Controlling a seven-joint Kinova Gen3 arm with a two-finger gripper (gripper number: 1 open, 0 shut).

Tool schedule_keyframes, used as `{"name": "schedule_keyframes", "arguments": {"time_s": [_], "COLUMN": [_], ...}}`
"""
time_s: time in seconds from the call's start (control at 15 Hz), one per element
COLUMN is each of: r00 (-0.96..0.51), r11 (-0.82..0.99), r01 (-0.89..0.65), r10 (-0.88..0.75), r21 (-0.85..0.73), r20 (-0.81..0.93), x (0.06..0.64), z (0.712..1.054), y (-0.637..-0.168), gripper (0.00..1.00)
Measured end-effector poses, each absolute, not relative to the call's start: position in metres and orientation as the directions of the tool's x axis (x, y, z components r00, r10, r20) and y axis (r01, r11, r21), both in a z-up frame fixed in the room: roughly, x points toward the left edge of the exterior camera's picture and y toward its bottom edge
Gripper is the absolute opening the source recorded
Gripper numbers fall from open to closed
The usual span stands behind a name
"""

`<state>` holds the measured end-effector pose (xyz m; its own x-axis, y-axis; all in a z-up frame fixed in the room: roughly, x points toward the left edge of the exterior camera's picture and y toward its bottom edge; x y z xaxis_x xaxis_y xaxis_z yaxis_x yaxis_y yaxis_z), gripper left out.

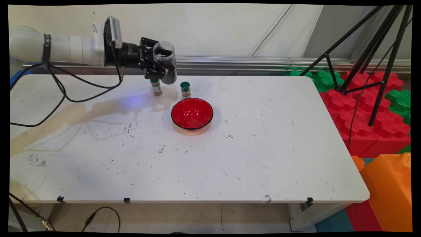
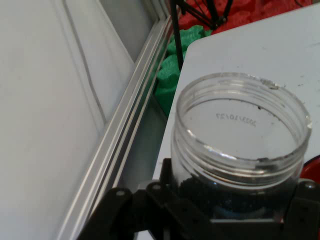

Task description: Pour the black seasoning powder in the red bowl

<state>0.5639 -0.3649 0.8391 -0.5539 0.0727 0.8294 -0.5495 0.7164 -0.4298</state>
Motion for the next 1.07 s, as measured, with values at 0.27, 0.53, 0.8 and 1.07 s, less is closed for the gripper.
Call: {"name": "schedule_keyframes", "arguments": {"time_s": [0.27,0.53,0.8,1.07], "r00": [-0.62,-0.664,-0.699,-0.727], "r11": [0.706,0.691,0.667,0.637], "r01": [-0.468,-0.396,-0.322,-0.251], "r10": [0.166,0.241,0.311,0.373], "r21": [-0.532,-0.605,-0.672,-0.729], "r20": [0.767,0.708,0.643,0.577], "x": [0.556,0.551,0.546,0.543], "z": [0.835,0.831,0.828,0.825], "y": [-0.366,-0.366,-0.366,-0.366], "gripper": [0.0,0.0,0.0,0.0]}}
